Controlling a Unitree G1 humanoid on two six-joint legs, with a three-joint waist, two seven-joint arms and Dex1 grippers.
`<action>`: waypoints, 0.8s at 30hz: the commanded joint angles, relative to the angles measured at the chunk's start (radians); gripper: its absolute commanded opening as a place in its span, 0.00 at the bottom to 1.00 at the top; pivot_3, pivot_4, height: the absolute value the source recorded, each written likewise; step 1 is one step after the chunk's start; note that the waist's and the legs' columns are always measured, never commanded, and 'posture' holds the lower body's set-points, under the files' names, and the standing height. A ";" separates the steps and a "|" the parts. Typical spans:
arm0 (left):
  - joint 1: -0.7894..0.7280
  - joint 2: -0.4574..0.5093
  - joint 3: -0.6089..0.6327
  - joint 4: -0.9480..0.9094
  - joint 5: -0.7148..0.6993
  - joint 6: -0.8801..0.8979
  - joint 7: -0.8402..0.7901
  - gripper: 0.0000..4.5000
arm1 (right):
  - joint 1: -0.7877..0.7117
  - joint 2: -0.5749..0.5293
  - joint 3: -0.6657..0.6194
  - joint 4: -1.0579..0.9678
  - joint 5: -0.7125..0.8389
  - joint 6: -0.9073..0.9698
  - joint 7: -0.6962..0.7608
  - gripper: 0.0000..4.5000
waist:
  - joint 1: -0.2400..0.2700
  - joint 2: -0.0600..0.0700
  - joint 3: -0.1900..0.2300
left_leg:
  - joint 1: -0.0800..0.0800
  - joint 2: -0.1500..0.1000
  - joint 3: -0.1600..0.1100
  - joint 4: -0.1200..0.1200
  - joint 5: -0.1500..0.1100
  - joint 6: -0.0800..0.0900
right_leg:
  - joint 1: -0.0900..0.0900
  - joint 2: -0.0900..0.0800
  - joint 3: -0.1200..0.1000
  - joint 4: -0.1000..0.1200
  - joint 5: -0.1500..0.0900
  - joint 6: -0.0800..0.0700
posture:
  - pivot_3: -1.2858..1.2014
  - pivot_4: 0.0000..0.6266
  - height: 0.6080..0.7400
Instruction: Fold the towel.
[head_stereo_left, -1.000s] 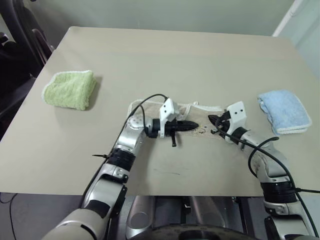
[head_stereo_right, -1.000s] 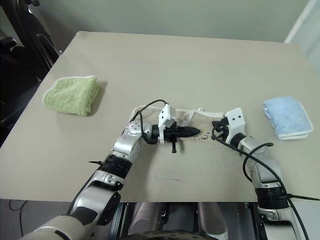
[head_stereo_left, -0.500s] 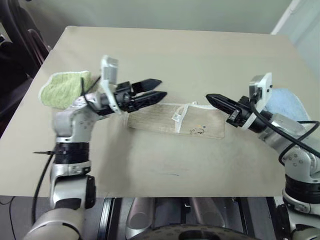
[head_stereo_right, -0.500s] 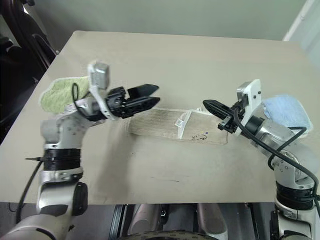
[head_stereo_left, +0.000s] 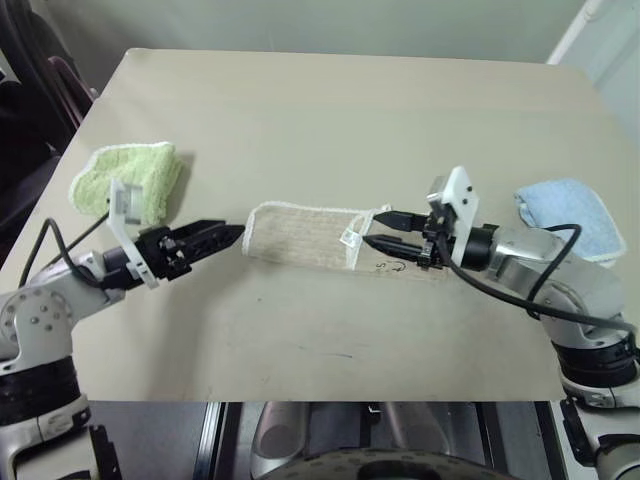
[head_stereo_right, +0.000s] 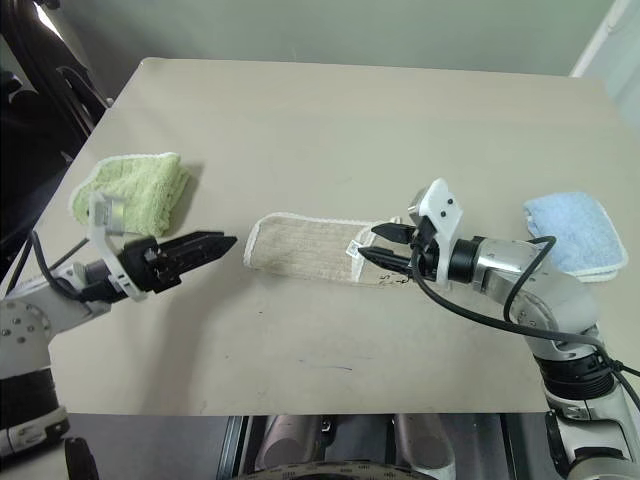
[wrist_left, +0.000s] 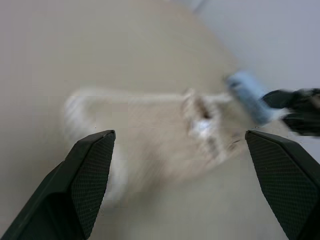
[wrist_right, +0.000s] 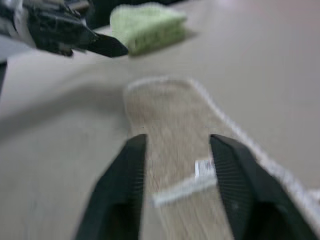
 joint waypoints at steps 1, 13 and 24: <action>-0.011 -0.006 0.042 -0.034 -0.041 0.064 0.103 1.00 | -0.029 0.019 0.006 0.022 -0.053 -0.052 -0.006 0.80 | 0.001 -0.001 0.000 | 0.000 0.000 -0.001 0.000 0.001 0.000 | 0.000 0.000 -0.001 0.000 0.001 -0.001 | 0.52 0.24 0.68; -0.190 -0.246 0.274 0.117 -0.154 0.459 0.531 1.00 | -0.028 0.076 -0.042 0.026 -0.079 -0.061 -0.028 0.98 | -0.003 -0.004 0.002 | 0.016 0.004 0.001 -0.003 0.004 -0.006 | 0.012 0.003 -0.002 0.000 0.004 -0.004 | 0.52 0.24 0.68; -0.292 -0.351 0.369 0.259 -0.142 0.461 0.690 1.00 | 0.014 0.058 -0.068 -0.013 -0.089 -0.049 -0.046 0.98 | -0.002 -0.006 0.003 | 0.019 0.004 0.001 -0.003 0.005 -0.008 | 0.016 0.004 -0.002 0.000 -0.001 0.003 | 0.52 0.24 0.68</action>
